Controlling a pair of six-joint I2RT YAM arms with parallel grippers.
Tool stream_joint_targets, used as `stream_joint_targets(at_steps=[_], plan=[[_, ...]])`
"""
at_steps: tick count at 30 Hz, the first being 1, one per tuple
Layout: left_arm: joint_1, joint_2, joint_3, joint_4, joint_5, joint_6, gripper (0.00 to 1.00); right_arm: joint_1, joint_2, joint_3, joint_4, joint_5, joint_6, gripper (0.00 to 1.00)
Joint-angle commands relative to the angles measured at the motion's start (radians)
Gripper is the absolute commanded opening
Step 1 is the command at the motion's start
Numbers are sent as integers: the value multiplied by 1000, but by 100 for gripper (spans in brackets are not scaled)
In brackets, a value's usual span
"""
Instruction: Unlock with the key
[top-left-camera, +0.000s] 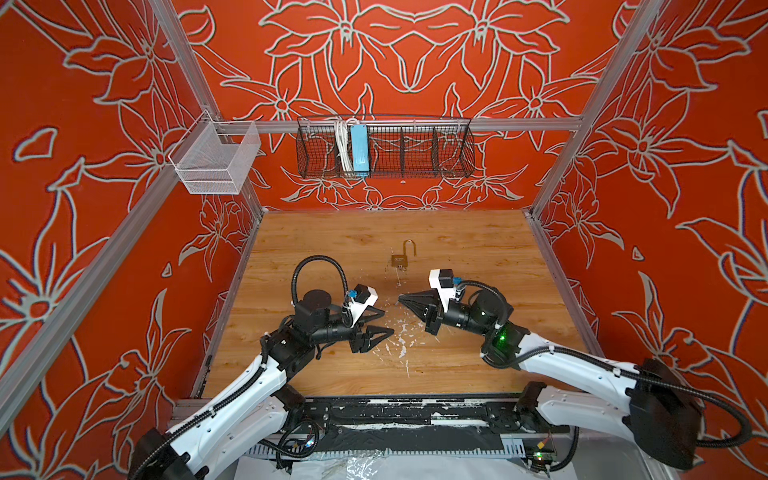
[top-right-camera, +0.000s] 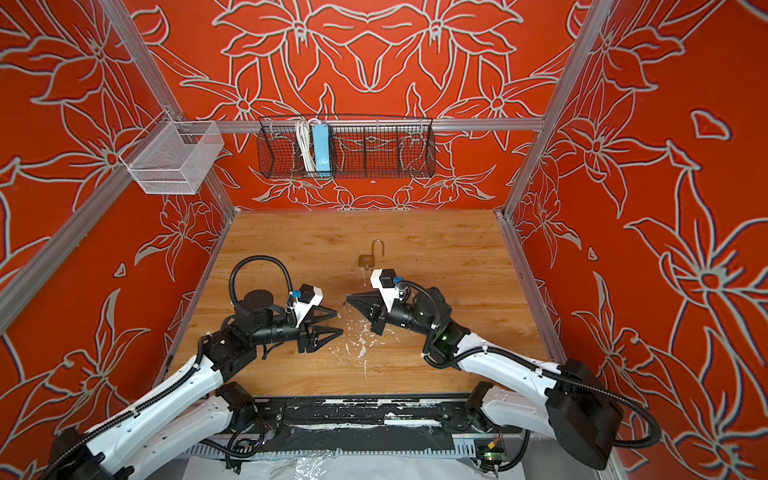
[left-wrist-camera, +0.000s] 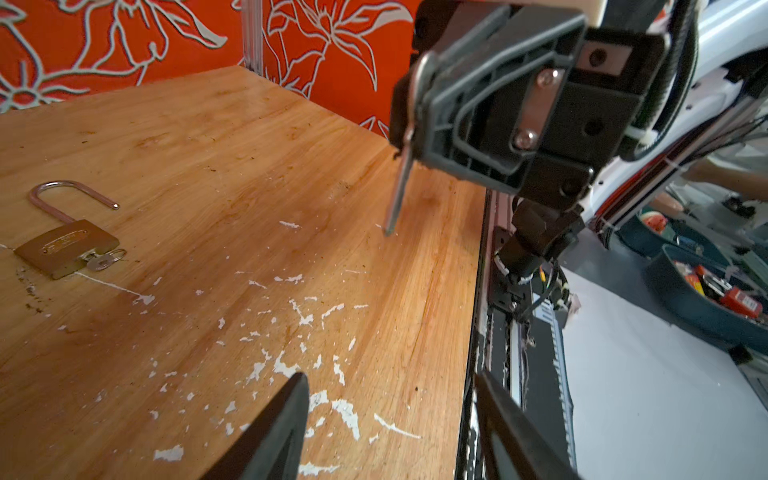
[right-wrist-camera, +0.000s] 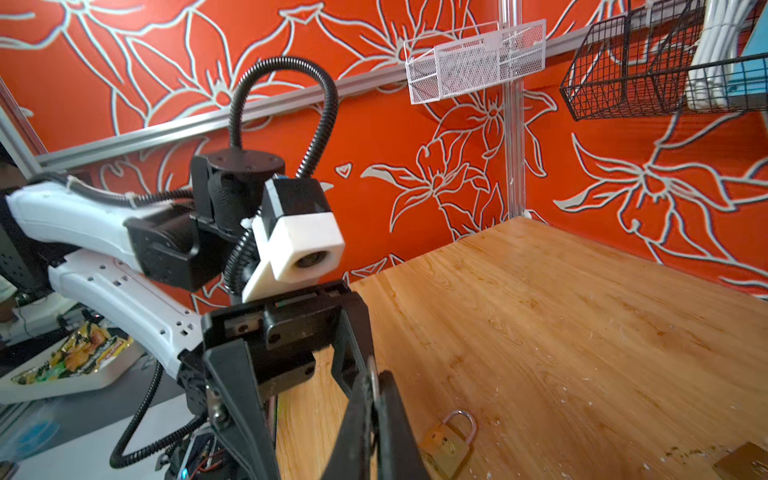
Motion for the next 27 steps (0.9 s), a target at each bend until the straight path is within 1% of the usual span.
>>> stream_joint_targets(at_steps=[1, 4, 7, 11, 15, 21, 23, 26, 27], plan=[[4, -13, -1, 266, 9, -106, 61, 1, 26, -6, 171, -21, 92, 0], [4, -37, -47, 384, -25, -123, 57, 1, 40, -16, 224, -35, 112, 0], [4, -55, -61, 415, -46, -112, 55, 1, 47, -16, 234, -40, 125, 0], [4, -41, -35, 372, -35, -97, 49, 0, 52, -10, 238, -55, 129, 0], [4, -35, -49, 435, -43, -111, 49, 3, 63, -3, 243, -75, 140, 0], [4, -27, -28, 450, -23, -105, 49, 5, 74, -4, 248, -91, 152, 0], [4, -24, -16, 432, -23, -98, 48, 5, 74, -4, 250, -90, 153, 0], [4, -19, -12, 432, -15, -92, 44, 5, 72, -4, 250, -85, 153, 0], [4, -19, -11, 437, -8, -91, 41, 5, 72, -4, 250, -85, 153, 0]])
